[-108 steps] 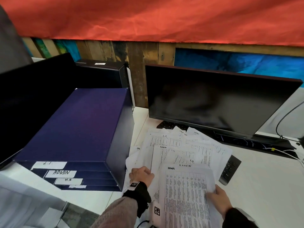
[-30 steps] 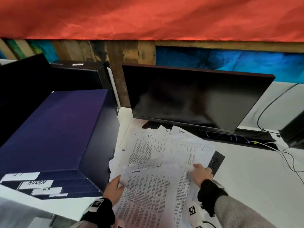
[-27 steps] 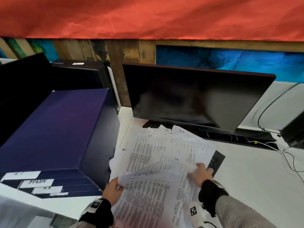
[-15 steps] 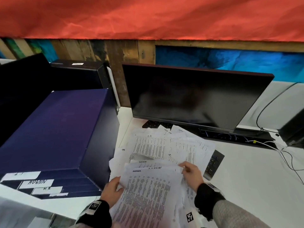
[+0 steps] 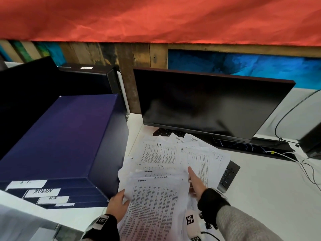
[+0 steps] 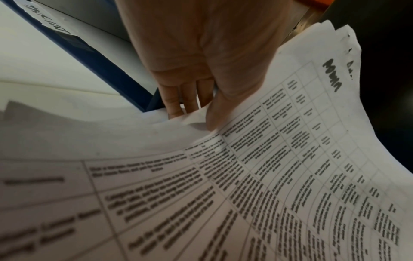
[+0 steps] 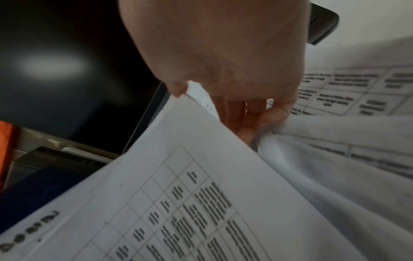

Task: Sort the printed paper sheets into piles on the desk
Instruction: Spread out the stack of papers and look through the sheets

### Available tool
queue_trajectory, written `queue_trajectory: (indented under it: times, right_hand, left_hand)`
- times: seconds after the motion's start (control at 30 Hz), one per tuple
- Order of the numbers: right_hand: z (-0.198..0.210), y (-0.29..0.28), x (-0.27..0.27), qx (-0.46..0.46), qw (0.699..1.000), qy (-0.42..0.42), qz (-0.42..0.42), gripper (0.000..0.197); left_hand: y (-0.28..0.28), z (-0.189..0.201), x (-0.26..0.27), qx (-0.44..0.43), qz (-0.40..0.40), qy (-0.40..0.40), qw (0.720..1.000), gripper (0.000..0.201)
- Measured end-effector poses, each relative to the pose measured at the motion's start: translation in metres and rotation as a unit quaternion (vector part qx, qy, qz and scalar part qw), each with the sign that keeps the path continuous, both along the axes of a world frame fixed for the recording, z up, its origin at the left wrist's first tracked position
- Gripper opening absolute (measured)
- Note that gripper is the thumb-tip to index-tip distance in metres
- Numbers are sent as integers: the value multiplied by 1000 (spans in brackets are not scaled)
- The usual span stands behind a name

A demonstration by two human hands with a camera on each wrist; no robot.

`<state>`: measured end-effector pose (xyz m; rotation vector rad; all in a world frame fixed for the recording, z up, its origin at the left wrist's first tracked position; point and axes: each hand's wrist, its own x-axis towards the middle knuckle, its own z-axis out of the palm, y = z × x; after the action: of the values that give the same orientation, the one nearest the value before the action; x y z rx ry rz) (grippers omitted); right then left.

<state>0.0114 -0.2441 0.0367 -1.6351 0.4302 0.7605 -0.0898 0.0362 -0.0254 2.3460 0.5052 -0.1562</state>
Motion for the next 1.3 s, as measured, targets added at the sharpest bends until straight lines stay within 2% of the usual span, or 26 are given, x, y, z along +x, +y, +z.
queue_trajectory:
  times: [0.07,0.1,0.17,0.2,0.27,0.3,0.33,0.4,0.43,0.47,0.57,0.7,0.77,0.87,0.9,1.03,1.13,1.2,1.3]
  right_hand:
    - [14,8,-9,74,997,8,23,57]
    - [12,11,-13,88,996,6,34,59]
    - [9,17,-18,95,992,-5,88,75]
    - [14,20,-23,88,989,-15,122,74]
    - [13,25,-25,70,982,-56,167,41]
    - [12,28,-26,53,979,-75,185,36]
    - [12,30,-28,32,976,-100,192,45]
    - [3,34,-27,13,981,-126,145,84]
    - [1,35,-25,16,987,-119,105,96]
    - [7,37,-26,23,992,-108,64,99]
    - [3,36,-20,81,995,-63,10,98]
    - [12,37,-17,96,993,-29,55,98]
    - [16,39,-18,72,991,-42,100,92]
    - [11,36,-13,-39,980,-72,181,101]
    - [13,34,-9,-45,978,-74,189,95]
    - [11,15,16,-66,985,-109,119,84]
    - [-3,-14,39,-210,964,-165,0,51]
    - [-11,-34,47,-223,962,-133,-85,56]
    - [-21,-52,59,-164,975,-98,-116,67]
  left_hand:
    - [-1,0,-1,-1,1,7,1000,27]
    - [-1,1,-1,0,2,8,1000,27]
    - [-2,2,-1,2,6,14,1000,29]
    - [-2,2,-1,3,8,18,1000,29]
    - [-3,4,-1,1,15,24,1000,28]
    - [-4,4,-2,-1,20,25,999,26]
    - [-4,5,-3,-4,26,24,999,23]
    - [-5,7,-5,-9,36,16,999,20]
    - [-6,8,-6,-9,38,14,999,22]
    - [-6,9,-7,-9,40,12,999,24]
    - [-8,11,-7,-15,45,13,999,28]
    - [-9,12,-6,-5,50,24,998,28]
    - [-10,14,-6,-5,53,27,998,26]
    - [-12,17,-6,-5,57,27,998,18]
    - [-13,18,-6,-5,57,28,998,16]
    - [-15,22,-4,-7,68,28,997,15]
    - [-16,23,-4,-17,70,25,997,19]
    - [-17,25,-4,-21,73,24,997,20]
    - [-18,26,-4,-22,74,21,997,20]
